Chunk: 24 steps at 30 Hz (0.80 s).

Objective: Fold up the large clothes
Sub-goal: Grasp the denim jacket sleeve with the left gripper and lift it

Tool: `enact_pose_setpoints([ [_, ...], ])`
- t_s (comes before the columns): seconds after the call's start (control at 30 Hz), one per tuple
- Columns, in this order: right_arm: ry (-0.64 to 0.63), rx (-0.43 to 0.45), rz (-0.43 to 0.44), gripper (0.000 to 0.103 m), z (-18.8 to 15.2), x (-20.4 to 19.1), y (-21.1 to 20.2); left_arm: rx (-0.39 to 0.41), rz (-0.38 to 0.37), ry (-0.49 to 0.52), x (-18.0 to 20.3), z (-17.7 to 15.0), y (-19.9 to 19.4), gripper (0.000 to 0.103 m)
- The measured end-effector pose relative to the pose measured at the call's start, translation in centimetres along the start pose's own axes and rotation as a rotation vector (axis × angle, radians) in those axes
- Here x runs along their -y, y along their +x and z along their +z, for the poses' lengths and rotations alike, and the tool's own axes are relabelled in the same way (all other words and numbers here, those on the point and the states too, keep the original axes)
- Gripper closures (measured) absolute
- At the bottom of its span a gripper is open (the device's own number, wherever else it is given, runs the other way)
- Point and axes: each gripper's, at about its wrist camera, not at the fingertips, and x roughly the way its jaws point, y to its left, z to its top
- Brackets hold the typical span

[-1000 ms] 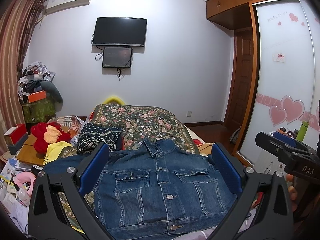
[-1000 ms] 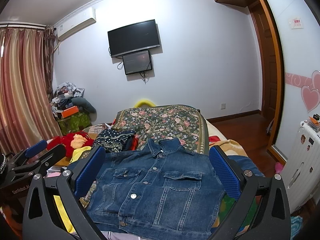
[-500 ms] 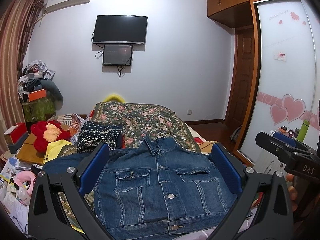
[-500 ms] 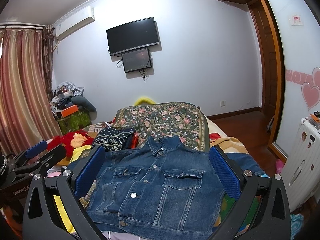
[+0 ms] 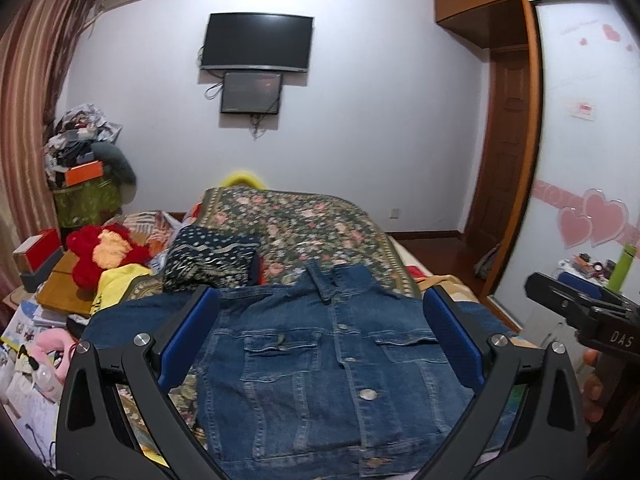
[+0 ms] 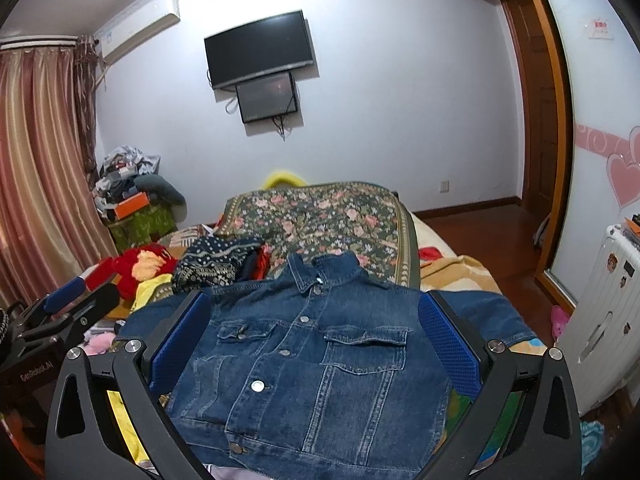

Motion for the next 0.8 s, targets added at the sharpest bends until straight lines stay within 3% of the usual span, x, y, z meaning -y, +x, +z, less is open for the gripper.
enact_pose_setpoints([
  [0.27,0.013,-0.108,-0.028,0.0,0.1,0.5,4.4,-0.038,0.171,-0.06,-6.1,-0.1,3.4,0.0],
  [0.6,-0.025,-0.234,-0.097,0.0,0.0,0.3,11.2,-0.105,0.438,-0.253,-19.2,-2.4,8.7,0.0],
  [0.7,-0.036,-0.265,-0.109,0.0,-0.2,0.0,13.1,-0.143,0.485,-0.314,-22.9,-3.8,10.1,0.0],
  [0.8,-0.037,-0.305,-0.114,0.0,-0.3,-0.2,15.0,-0.226,0.472,-0.412,-27.3,-6.1,11.8,0.0],
])
